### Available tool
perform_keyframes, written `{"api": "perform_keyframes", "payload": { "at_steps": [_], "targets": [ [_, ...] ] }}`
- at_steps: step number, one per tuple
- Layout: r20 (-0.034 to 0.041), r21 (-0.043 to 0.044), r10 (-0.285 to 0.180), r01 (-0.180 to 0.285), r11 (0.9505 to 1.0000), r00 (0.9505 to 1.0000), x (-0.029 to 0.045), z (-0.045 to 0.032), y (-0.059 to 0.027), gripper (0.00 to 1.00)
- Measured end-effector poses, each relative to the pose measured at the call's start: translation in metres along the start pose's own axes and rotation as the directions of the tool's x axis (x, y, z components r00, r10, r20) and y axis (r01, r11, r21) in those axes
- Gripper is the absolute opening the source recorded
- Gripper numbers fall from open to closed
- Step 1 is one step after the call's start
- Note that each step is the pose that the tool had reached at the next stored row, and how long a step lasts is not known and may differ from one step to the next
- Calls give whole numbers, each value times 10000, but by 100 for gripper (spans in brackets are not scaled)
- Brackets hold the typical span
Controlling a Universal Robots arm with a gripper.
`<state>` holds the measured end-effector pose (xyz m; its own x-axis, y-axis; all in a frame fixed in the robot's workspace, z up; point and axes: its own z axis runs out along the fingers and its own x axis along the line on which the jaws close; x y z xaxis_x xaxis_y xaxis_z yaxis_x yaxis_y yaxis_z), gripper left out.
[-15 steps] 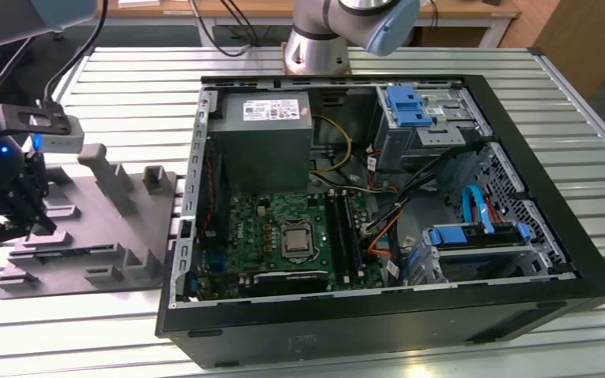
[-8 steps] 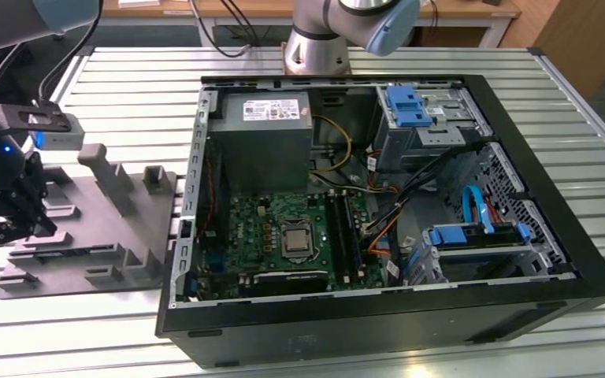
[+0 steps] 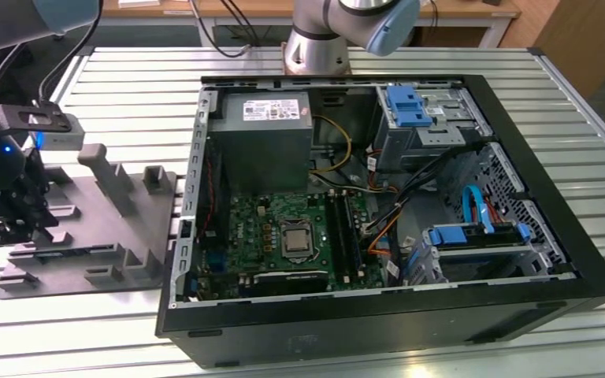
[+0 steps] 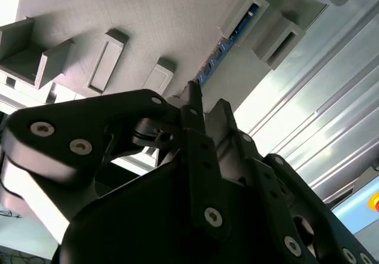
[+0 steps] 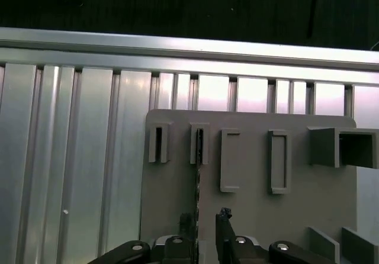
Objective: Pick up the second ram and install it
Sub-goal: 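Pick up the second ram and move it above second insertion slot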
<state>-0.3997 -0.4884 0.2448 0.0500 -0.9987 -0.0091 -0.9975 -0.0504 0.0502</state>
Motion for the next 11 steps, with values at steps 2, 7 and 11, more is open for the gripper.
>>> {"api": "perform_keyframes", "payload": {
  "at_steps": [2, 7, 11],
  "targets": [
    [0, 0, -1, 1, 10000, 10000, 0, 1, 0, 29],
    [-23, 0, 30, -30, 10000, 10000, 0, 54, -3, 36],
    [-21, 0, 76, -76, 10000, 10000, 1, 127, -7, 36]
  ]
}}
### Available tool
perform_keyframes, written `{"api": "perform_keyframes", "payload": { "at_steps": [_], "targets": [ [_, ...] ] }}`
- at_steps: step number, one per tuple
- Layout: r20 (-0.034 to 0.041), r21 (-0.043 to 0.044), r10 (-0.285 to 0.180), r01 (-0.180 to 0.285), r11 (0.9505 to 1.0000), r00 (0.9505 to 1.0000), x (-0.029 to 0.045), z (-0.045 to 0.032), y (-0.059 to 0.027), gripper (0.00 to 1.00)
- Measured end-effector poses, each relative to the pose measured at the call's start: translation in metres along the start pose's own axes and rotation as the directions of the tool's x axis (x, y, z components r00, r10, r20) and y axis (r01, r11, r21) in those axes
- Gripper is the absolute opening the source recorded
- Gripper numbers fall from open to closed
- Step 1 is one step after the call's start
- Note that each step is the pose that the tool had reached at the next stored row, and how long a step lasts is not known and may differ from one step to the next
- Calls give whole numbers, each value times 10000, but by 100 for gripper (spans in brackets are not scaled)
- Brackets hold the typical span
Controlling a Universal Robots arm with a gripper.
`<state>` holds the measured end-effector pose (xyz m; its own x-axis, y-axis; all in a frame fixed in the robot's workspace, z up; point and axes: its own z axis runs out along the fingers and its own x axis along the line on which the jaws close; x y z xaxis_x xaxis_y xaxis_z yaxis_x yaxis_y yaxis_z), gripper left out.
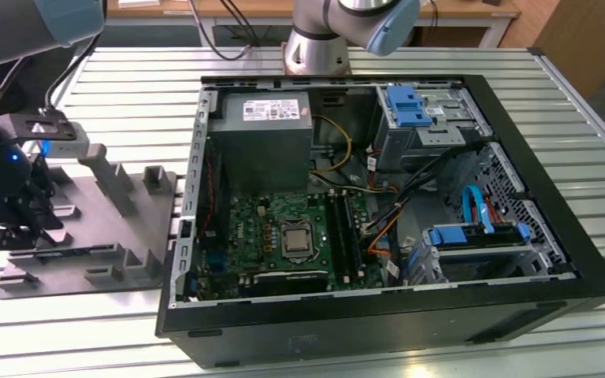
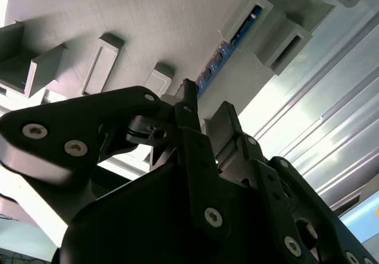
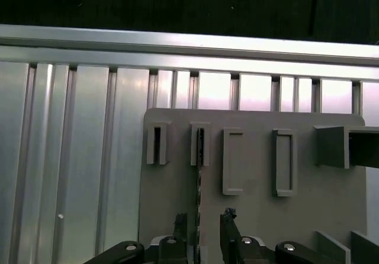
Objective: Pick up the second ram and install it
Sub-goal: 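Pick up the second ram and move it above second insertion slot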
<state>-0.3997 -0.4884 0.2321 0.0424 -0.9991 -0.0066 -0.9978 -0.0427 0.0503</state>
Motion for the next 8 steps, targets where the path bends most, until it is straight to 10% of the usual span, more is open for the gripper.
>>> {"api": "perform_keyframes", "payload": {
  "at_steps": [8],
  "targets": [
    [1, 0, 4, -4, 10000, 10000, 1, 147, -7, 36]
  ]
}}
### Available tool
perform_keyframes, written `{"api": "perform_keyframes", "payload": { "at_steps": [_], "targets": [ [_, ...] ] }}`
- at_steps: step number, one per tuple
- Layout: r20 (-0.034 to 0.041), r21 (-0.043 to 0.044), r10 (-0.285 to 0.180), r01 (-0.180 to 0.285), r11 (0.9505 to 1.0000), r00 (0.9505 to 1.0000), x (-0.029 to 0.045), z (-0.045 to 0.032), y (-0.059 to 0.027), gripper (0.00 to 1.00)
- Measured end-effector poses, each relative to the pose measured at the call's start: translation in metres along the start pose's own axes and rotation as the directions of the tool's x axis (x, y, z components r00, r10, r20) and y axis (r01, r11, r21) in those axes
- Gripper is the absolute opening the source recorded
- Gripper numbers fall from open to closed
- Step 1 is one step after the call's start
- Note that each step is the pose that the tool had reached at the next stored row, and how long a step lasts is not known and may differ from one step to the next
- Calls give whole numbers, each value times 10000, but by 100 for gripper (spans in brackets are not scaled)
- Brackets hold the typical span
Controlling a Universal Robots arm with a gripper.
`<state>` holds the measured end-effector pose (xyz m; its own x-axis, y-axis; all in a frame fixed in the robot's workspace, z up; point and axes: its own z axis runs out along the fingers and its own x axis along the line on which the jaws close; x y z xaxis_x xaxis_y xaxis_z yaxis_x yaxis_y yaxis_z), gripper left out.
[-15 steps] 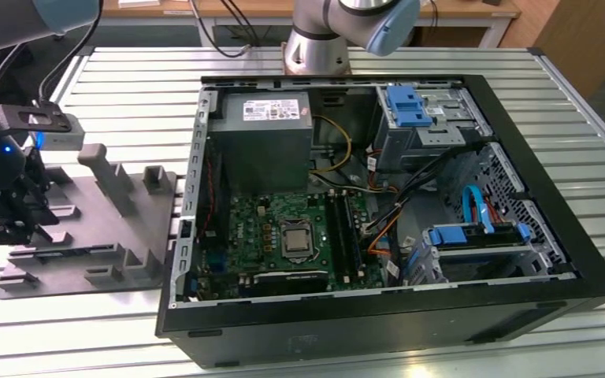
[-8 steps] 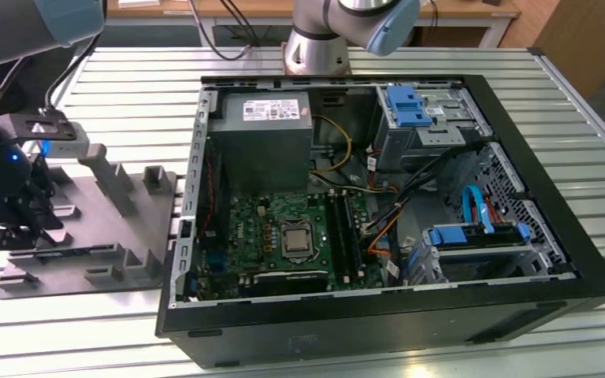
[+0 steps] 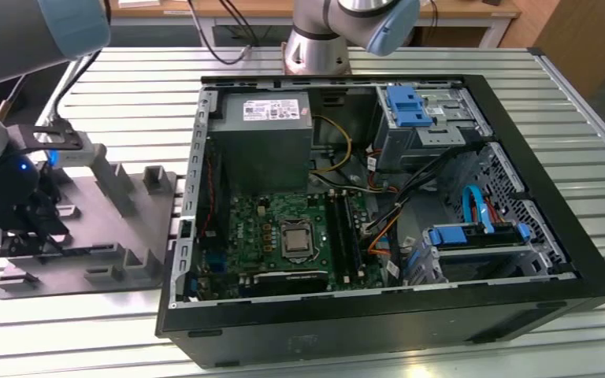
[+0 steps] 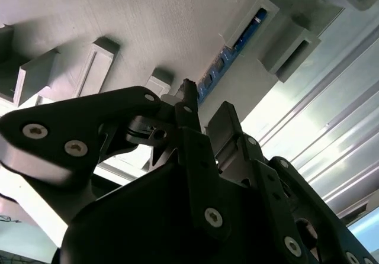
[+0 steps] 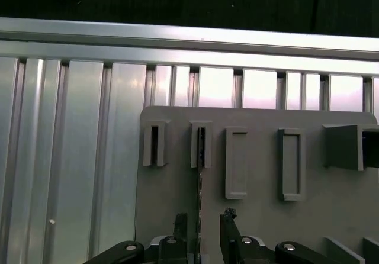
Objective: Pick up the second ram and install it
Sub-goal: 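Pick up the second ram and move it above second insertion slot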
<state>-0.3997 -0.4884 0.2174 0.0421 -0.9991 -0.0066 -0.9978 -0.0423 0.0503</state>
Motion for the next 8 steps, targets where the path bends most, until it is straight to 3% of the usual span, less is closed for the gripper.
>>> {"api": "perform_keyframes", "payload": {
  "at_steps": [8],
  "targets": [
    [0, 0, 1, -1, 10000, 10000, 1, 145, -7, 36]
  ]
}}
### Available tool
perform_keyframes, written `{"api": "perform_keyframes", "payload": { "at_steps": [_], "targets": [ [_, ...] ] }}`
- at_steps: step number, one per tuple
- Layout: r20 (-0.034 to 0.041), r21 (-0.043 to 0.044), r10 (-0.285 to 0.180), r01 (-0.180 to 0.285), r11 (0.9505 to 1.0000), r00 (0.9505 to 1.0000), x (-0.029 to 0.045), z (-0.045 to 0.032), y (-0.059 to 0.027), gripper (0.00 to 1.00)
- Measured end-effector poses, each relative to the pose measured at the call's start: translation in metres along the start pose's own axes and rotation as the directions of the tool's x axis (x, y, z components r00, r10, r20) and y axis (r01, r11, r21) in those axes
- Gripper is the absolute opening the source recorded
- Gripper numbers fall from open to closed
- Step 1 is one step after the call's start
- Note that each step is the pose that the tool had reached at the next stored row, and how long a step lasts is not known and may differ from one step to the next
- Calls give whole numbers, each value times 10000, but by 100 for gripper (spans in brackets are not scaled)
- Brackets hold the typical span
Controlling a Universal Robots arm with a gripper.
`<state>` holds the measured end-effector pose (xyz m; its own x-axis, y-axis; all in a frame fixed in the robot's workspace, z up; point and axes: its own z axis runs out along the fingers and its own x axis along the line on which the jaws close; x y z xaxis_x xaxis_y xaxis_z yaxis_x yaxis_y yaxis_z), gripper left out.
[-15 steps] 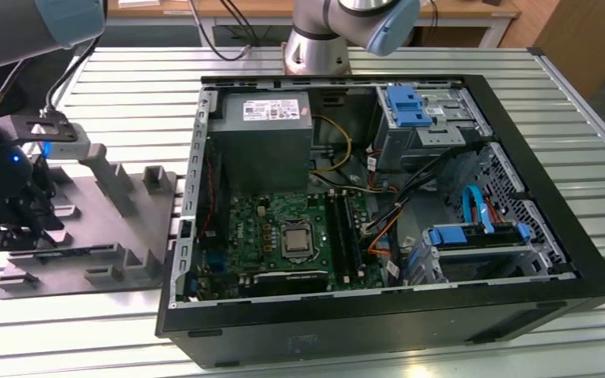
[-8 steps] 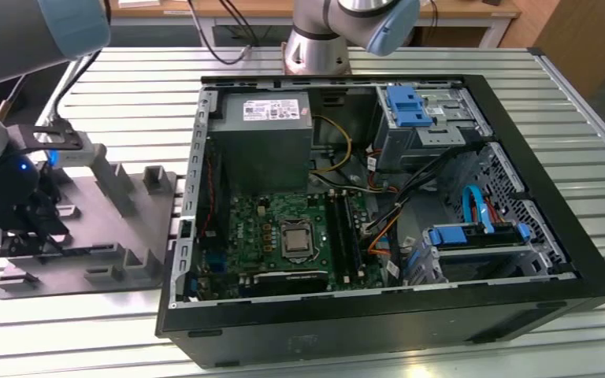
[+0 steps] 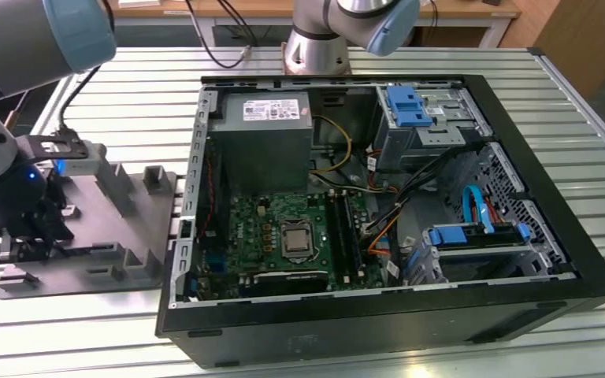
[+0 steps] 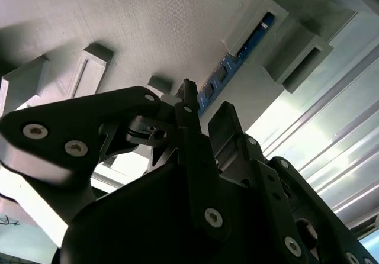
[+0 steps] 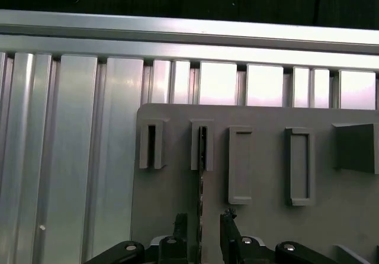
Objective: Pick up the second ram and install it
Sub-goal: 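Pick up the second ram and move it above second insertion slot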
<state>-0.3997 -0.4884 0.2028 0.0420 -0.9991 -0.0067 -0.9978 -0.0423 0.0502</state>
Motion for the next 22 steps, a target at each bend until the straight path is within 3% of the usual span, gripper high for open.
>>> {"api": "perform_keyframes", "payload": {
  "at_steps": [7, 16, 22],
  "targets": [
    [-1, -1, 0, 0, 10000, 10000, 1, 114, -6, 36],
    [2, 0, -1, 1, 10000, 10000, 1, 115, -6, 36],
    [3, 0, 0, 0, 10000, 10000, 1, 116, -6, 16]
  ]
}}
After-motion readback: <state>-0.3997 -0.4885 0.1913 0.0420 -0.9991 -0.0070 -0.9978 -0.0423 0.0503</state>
